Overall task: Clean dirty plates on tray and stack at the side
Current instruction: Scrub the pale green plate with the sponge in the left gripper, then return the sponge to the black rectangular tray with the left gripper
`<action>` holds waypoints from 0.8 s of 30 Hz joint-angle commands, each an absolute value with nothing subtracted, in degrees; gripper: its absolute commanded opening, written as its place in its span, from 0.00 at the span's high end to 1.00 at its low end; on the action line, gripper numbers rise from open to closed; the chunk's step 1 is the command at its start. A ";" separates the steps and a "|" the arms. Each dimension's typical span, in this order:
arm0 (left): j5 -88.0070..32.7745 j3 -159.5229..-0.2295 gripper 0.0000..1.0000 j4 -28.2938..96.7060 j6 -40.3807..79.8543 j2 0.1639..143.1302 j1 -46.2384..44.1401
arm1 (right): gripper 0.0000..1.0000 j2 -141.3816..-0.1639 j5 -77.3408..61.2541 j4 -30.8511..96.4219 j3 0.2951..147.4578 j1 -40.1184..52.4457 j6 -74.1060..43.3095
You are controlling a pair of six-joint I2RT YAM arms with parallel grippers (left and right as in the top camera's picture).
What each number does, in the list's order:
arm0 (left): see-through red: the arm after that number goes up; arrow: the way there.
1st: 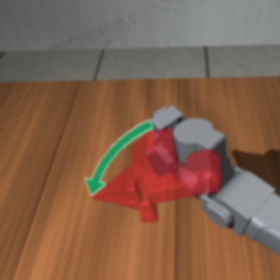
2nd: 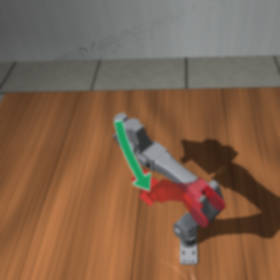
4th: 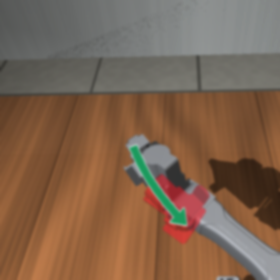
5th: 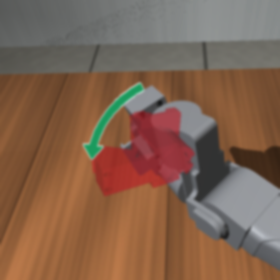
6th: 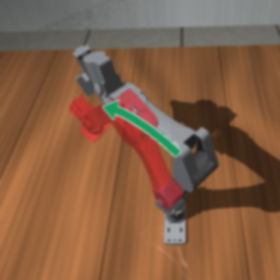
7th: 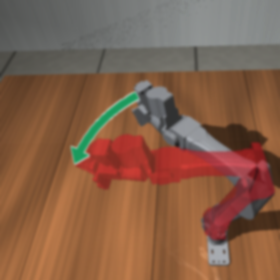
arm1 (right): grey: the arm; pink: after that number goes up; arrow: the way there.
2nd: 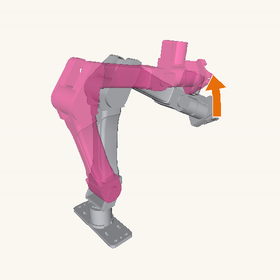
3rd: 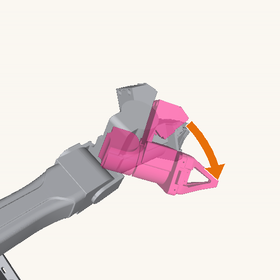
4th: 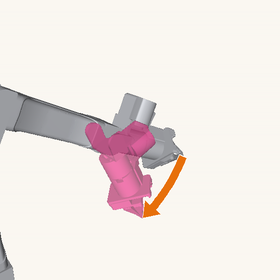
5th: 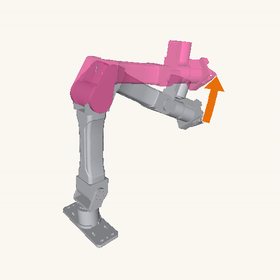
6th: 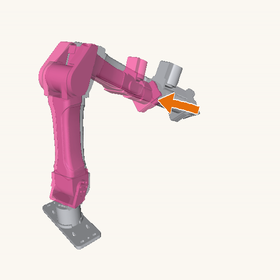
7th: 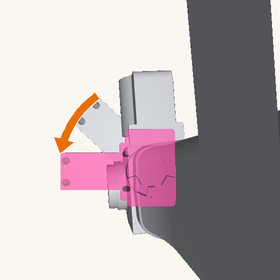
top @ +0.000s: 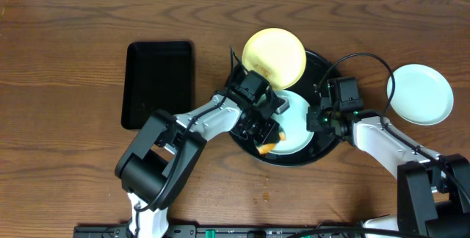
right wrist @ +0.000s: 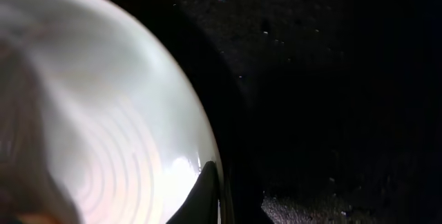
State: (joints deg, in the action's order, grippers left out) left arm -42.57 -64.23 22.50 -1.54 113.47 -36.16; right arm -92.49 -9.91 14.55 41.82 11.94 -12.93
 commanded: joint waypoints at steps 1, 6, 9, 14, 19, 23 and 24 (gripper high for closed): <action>-51.33 -62.54 0.93 27.59 -3.01 116.49 -36.40 | 0.99 -92.92 -7.97 14.52 41.17 12.40 -12.78; -55.00 -69.25 0.92 31.77 -2.98 111.87 -34.96 | 0.99 -92.92 -7.94 14.44 41.17 12.40 -12.78; -55.00 -73.80 0.92 32.53 -2.94 107.07 -33.32 | 0.99 -92.92 -7.94 14.35 41.17 12.40 -12.78; -53.04 -79.24 0.92 32.56 -2.74 97.84 -28.73 | 0.99 -92.92 -7.94 14.35 41.17 12.40 -12.78; -33.65 -79.37 0.92 37.87 -2.72 91.05 -23.29 | 0.87 -92.92 -7.94 14.35 41.17 12.40 -12.78; -8.38 -78.87 0.92 45.65 0.34 90.85 -18.94 | 0.80 -92.92 -7.97 14.31 41.17 12.40 -12.78; -2.90 -78.24 0.91 46.50 1.67 91.07 -17.89 | 0.79 -92.92 -7.94 14.26 41.17 12.40 -12.78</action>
State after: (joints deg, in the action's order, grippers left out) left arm -26.04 -79.83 44.82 -1.08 89.17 -20.38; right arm -92.51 -8.95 14.37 41.69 12.56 -12.82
